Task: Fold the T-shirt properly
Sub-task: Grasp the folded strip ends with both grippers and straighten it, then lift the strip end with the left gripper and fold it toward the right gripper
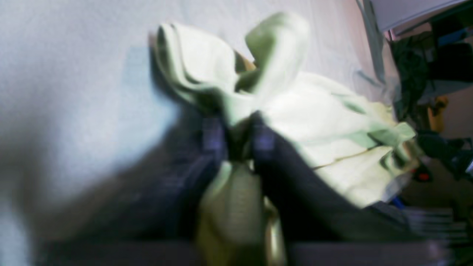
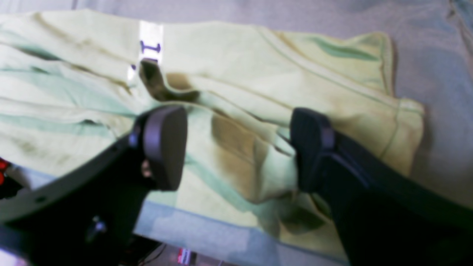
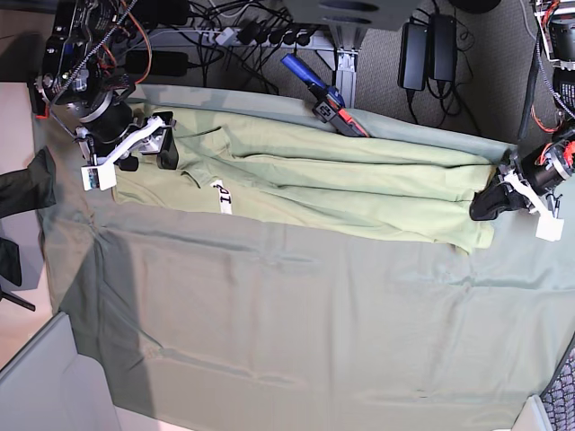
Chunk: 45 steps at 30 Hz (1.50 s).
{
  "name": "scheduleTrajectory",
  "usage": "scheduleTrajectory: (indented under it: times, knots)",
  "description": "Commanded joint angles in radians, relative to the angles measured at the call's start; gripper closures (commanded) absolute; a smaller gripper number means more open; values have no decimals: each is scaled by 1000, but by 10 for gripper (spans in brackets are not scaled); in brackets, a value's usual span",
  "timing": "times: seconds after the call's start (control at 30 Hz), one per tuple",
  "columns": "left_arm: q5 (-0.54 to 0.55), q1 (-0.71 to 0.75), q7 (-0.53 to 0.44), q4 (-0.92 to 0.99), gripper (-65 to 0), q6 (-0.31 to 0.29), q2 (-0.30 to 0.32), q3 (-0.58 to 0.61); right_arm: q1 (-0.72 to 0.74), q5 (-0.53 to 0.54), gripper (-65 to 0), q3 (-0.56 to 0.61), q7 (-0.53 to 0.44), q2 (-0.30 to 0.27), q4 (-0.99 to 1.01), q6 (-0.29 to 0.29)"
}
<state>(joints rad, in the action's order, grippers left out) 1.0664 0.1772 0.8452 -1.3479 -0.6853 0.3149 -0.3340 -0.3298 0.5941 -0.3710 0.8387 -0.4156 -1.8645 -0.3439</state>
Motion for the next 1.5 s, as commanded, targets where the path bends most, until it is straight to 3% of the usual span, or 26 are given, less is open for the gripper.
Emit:
scheduleTrajectory:
  times: [0.0, 0.37, 0.53, 0.73, 0.9, 1.07, 1.13, 1.3, 1.47]
  knots:
    - [2, -9, -31, -11, 0, -13, 12, -4, 5, 8, -434, -10, -19, -16, -19, -45]
    - [-23, -70, -26, -63, 0, -13, 18, -93, 6, 9, -434, -71, -23, -16, -100, -45]
    - [-124, -154, -43, -52, 0, -13, 22, -87, 8, 36, -434, -153, -27, -16, -126, -45]
    - [-351, -250, -207, -10, 0, -13, 60, 2, 7, 39, -434, -201, -26, -16, -127, -45]
    - [-313, -305, -187, 10, 0, -13, 125, 14, 8, 42, -434, -204, -26, -16, -127, -45]
    - [-214, -290, -74, -20, 0, -13, 155, 14, 8, 42, -434, -204, -27, -16, -127, -45]
    - [-151, -261, -69, -58, 0, -13, 139, 14, 8, 42, -434, -204, -27, -16, -127, -45]
    - [-146, -179, -9, -261, 0, -13, 21, 42, 8, 42, -434, -204, -27, -16, -127, -45]
    - [-252, -108, -44, -462, 0, -13, -84, 198, 8, 42, -434, -204, -27, -16, -127, -45]
